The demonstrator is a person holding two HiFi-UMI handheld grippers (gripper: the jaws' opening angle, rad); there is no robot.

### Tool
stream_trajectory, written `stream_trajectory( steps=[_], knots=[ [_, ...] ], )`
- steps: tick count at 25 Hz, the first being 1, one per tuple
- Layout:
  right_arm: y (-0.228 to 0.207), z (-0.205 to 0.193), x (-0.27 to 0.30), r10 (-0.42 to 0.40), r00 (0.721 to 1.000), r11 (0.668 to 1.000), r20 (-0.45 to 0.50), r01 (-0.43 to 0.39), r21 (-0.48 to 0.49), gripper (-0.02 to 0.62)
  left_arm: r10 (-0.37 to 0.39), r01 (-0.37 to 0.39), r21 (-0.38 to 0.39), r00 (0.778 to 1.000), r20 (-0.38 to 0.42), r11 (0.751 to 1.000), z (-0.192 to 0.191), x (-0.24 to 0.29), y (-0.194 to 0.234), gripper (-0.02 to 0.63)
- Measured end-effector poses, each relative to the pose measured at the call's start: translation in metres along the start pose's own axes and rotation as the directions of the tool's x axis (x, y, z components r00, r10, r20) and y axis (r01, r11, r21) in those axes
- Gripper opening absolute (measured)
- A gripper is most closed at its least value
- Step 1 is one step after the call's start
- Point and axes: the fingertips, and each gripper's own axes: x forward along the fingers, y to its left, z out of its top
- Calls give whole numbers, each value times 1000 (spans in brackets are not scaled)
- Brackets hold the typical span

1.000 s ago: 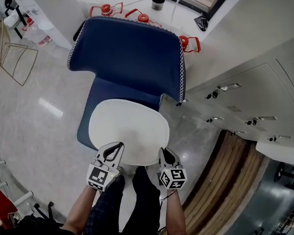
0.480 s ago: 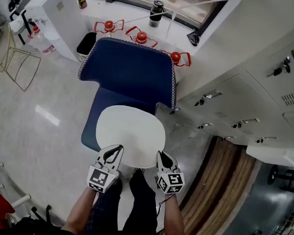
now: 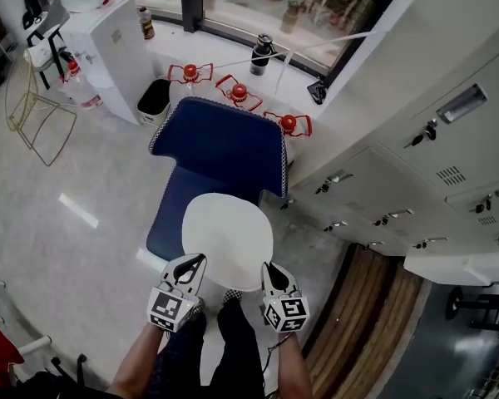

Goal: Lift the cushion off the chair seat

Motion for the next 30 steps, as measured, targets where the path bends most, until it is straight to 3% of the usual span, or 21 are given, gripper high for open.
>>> stream_trajectory(
  steps=[17, 30],
  knots=[
    [52, 103, -59, 27, 998, 994, 63, -21, -103, 40, 32, -38, 55, 994, 109, 998, 116, -61, -13, 22],
    [82, 174, -130, -17, 990, 992, 139, 34, -121, 38, 17, -30, 77, 985, 172, 997, 186, -122, -34, 23]
  ],
)
